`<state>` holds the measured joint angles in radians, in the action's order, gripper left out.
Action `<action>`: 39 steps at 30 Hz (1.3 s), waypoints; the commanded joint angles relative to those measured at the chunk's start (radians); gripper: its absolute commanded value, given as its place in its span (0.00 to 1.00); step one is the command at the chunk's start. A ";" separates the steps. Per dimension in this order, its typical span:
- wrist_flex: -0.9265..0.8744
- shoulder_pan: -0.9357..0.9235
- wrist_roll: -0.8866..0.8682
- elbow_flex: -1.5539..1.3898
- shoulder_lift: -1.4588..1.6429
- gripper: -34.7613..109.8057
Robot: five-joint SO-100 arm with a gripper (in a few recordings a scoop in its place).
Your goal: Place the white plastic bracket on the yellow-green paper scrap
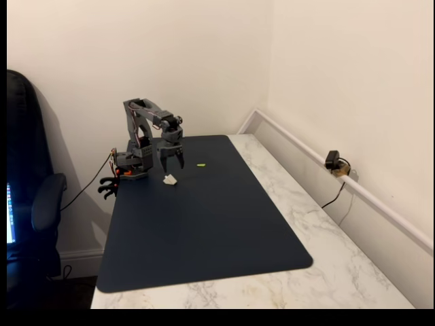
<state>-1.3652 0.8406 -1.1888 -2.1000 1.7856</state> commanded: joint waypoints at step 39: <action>0.232 0.051 -0.114 -0.166 -0.072 0.46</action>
<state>-1.1367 0.8606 -1.2809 -2.2580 1.6997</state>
